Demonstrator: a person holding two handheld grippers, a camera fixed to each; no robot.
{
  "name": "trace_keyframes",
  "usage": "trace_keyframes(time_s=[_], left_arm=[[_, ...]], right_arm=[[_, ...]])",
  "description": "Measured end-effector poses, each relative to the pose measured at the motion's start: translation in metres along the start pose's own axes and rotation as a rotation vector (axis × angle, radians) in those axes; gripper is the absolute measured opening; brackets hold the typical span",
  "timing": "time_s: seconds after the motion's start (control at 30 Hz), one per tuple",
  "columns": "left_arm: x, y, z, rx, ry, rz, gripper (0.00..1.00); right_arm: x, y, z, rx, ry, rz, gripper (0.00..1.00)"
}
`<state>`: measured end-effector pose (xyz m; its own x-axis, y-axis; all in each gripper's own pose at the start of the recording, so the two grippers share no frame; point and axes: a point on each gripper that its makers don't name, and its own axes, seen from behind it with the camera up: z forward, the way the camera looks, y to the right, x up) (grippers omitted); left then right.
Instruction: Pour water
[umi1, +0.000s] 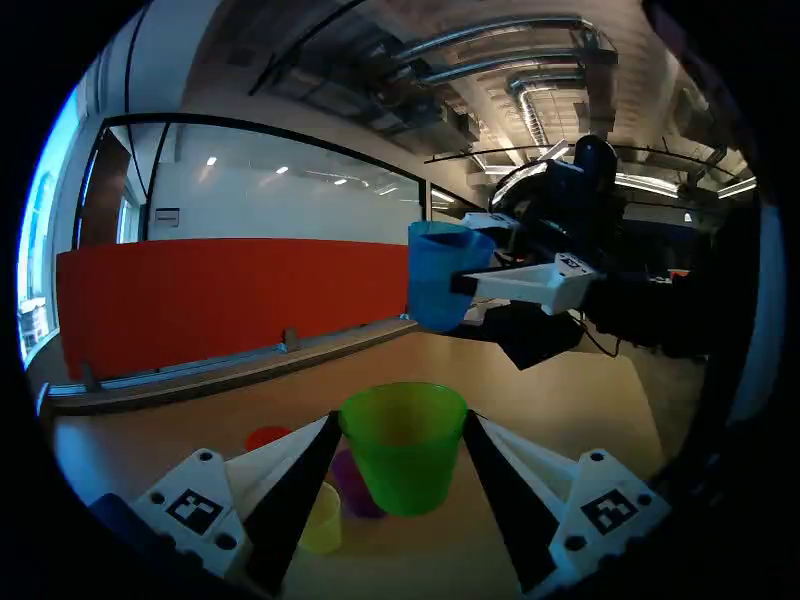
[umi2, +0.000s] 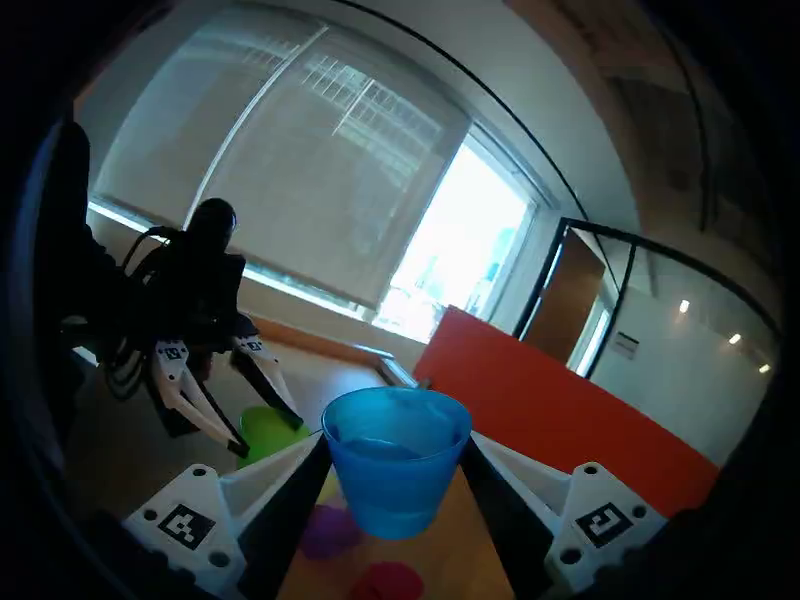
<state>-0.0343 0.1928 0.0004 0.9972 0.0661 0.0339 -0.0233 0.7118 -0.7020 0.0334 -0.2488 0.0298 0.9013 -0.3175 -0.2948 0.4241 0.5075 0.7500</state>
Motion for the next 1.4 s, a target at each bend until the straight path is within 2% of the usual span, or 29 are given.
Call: trace_keyframes(time_s=[0.37, 0.97, 1.4], left_arm=[[0.002, 0.007, -0.001, -0.013, -0.001, 0.036, 0.89], [0.006, 0.004, 0.004, -0.019, 0.009, 0.03, 0.89], [0.009, 0.008, 0.006, -0.027, 0.016, 0.031, 0.89]], right_arm=[[0.01, 0.006, 0.015, 0.012, 0.007, -0.103, 0.89], [0.022, 0.014, 0.037, 0.017, 0.002, -0.266, 0.89], [0.024, 0.022, 0.049, 0.017, -0.01, -0.37, 0.89]])
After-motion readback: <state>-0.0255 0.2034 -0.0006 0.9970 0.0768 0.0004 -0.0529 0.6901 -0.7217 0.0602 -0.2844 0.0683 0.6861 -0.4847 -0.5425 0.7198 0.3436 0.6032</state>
